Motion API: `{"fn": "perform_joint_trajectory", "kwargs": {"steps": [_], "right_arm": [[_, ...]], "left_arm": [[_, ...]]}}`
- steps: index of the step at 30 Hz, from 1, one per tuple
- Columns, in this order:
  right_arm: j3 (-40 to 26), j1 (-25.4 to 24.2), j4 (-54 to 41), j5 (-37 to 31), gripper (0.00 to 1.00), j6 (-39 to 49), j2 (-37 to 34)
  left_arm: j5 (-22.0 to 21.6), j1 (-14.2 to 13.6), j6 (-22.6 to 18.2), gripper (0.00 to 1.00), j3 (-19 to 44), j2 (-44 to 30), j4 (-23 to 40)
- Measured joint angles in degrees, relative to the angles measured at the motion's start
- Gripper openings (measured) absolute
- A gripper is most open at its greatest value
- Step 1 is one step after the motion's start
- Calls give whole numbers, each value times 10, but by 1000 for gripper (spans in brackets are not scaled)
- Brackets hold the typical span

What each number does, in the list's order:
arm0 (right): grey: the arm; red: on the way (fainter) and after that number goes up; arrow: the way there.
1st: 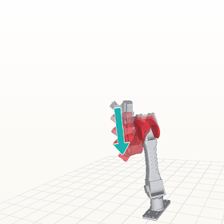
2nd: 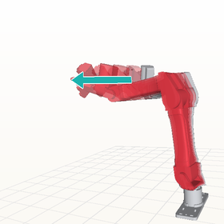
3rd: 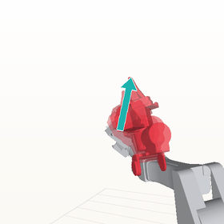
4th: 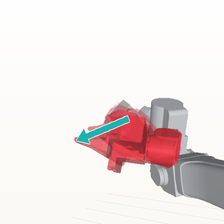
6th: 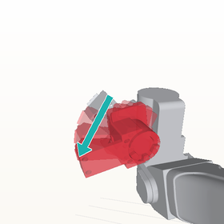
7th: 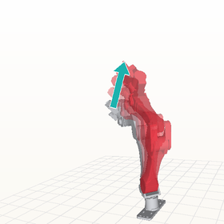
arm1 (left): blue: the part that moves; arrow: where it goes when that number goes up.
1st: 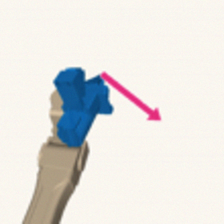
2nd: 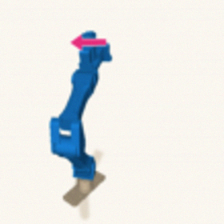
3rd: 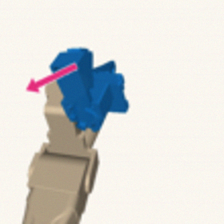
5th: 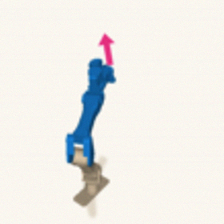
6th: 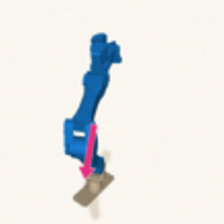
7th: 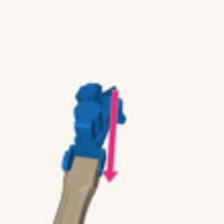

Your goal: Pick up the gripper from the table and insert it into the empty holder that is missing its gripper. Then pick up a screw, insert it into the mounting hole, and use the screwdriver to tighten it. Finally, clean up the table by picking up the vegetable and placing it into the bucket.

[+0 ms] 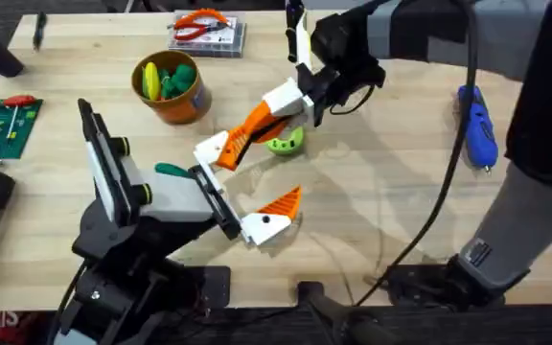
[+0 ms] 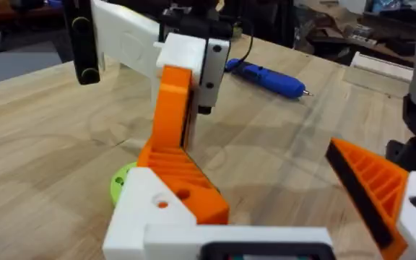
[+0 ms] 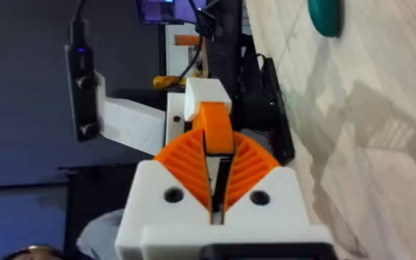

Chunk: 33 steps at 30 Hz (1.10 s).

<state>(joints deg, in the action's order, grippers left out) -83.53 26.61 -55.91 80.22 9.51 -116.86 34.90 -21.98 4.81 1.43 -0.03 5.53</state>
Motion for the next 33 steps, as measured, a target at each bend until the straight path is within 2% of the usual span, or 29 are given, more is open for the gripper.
{"fn": "perform_joint_trajectory", "kwargs": {"steps": [2,11,17,23,33], "right_arm": [[0,0,0,6,22,0,0],[0,0,0,8,19,0,0],[0,8,19,10,17,-1,0],[0,20,109,11,16,-36,0],[0,48,305,-23,11,-200,-1]], "left_arm": [[-1,0,0,984,0,0,0],[-4,0,0,984,0,0,0],[-20,0,0,984,0,0,-2],[-53,0,-1,984,0,0,-2],[-114,6,-1,984,0,0,-1]]}}
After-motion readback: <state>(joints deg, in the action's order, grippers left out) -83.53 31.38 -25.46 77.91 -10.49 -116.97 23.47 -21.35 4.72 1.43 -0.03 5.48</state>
